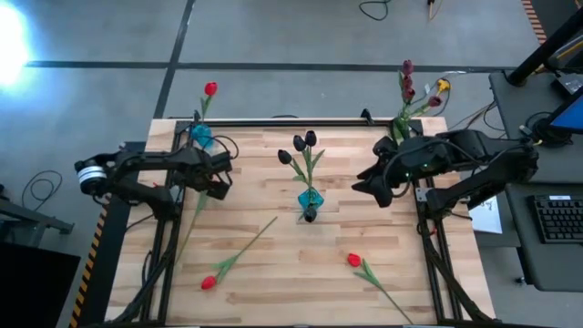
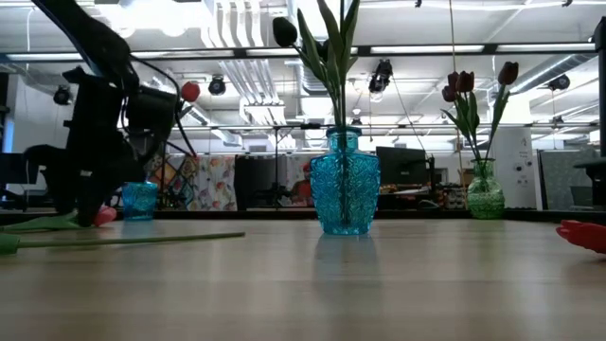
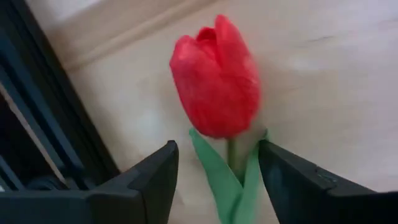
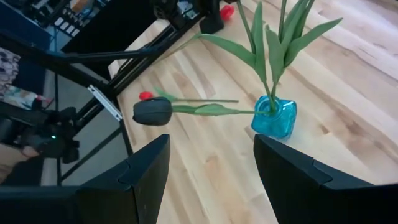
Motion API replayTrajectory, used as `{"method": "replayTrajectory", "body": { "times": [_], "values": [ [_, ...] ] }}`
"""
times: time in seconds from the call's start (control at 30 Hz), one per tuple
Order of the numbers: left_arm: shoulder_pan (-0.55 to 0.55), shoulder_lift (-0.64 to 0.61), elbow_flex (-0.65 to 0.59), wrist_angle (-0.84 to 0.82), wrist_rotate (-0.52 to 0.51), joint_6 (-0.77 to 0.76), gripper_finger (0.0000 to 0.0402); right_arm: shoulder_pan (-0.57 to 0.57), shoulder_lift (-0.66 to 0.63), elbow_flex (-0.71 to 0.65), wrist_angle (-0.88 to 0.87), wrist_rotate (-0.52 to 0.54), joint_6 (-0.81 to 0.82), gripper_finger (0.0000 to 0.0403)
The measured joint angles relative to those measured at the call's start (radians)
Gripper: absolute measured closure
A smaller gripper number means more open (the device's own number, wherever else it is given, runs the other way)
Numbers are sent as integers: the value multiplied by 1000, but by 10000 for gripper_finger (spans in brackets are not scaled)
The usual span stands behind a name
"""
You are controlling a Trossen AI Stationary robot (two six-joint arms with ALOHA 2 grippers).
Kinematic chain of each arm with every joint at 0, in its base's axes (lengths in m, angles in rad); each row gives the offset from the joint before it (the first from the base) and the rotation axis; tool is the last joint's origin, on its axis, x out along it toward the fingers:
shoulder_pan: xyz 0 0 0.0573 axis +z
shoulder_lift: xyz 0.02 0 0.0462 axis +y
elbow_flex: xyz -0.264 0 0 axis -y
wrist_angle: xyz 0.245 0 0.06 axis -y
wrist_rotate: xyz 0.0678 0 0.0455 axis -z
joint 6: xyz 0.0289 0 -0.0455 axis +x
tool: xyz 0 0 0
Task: Sort flowers into vase by color
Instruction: Put the red flower into the left blue vase
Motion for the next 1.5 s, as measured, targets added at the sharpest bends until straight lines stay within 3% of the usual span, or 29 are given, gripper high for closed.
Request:
{"method": "replayTrajectory", "body": {
  "times": [0.17, 0.43, 0.63, 0.8, 0.97, 1.07, 1.27, 1.5],
  "values": [
    [4, 48, -25, 70, -16, 15, 252, 6, -13, 0, 0, 0, 5, 179],
    [-7, 26, 16, 75, -15, 103, 386, 6, -21, 0, -1, -1, 4, 179],
    [-15, -113, 141, 66, -22, 121, 391, 6, -24, 0, -2, -1, 4, 179],
    [-17, -252, 291, 69, -223, 179, 400, 6, -27, 0, -3, -1, 2, 179],
    [-16, -347, 418, 122, -649, 244, 400, 6, -28, 0, -4, 5, 1, 179],
    [-15, -387, 456, 239, -823, 336, 400, 6, -28, 0, -4, 16, 1, 179],
    [-9, -435, 466, 618, -955, 612, 400, 6, -28, 0, -4, 16, 14, 179],
    [101, -426, 432, 941, -977, 889, 401, 30, -28, 0, -4, 16, 39, 179]
  ]
}}
